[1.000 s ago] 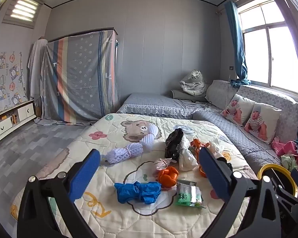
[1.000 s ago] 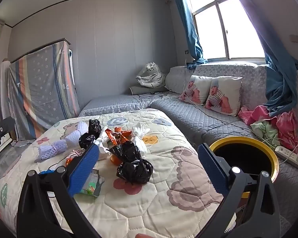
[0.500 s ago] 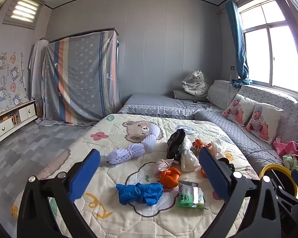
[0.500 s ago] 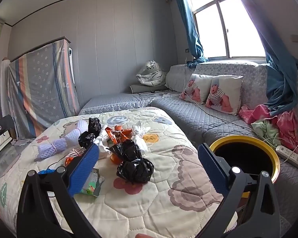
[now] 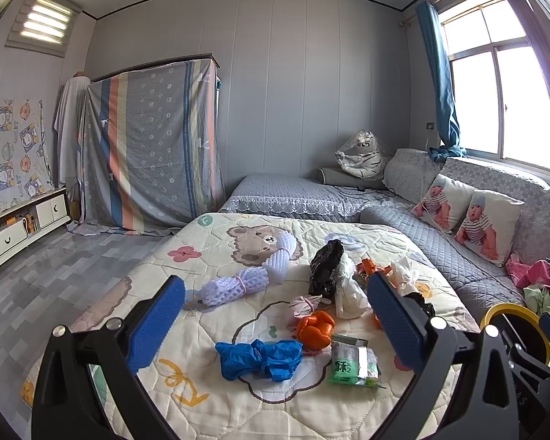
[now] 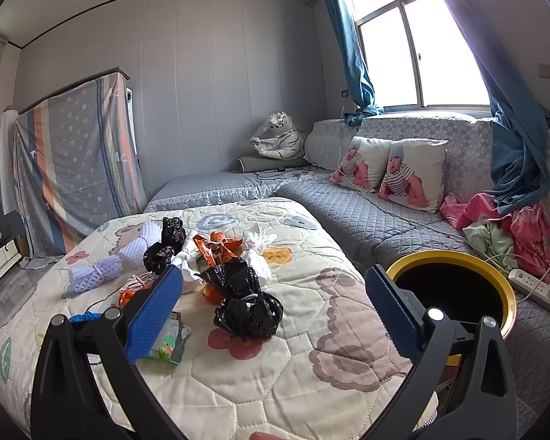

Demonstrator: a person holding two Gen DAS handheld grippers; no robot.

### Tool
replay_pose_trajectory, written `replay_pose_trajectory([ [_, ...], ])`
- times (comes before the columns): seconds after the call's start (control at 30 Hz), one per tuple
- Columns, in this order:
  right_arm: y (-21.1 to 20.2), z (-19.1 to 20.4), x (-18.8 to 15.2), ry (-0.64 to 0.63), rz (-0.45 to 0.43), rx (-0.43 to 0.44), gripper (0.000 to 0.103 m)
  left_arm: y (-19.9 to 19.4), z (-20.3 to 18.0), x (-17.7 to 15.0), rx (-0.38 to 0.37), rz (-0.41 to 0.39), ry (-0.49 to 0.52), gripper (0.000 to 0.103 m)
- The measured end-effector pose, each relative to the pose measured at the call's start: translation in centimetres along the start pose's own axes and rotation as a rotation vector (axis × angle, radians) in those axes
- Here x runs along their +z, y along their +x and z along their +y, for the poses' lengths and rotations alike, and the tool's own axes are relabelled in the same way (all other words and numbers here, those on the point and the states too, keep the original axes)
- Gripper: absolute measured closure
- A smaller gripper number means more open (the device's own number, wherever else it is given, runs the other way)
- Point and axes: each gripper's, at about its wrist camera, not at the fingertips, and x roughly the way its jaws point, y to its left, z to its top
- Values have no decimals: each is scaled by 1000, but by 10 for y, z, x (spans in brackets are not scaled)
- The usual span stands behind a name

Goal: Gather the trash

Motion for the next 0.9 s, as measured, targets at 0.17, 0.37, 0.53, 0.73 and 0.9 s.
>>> replay_pose_trajectory([
  [0.17, 1, 1, -1, -2, 1, -1, 8, -2, -1, 1, 3, -6, 2, 7],
  [0.37, 2, -1, -1, -2, 3, 0, 8, 0, 2, 1, 4, -8, 5, 7],
  [0.53, 4, -4, -4, 2, 6, 3, 8, -4, -1, 0, 7, -8, 4, 7],
  [0.73, 3, -7, -3, 8, 9, 4, 8, -4, 1, 1, 6, -4, 3, 7],
  [0.9, 4, -7, -4, 8, 10, 5, 8, -5, -3, -4, 7, -8, 4, 7],
])
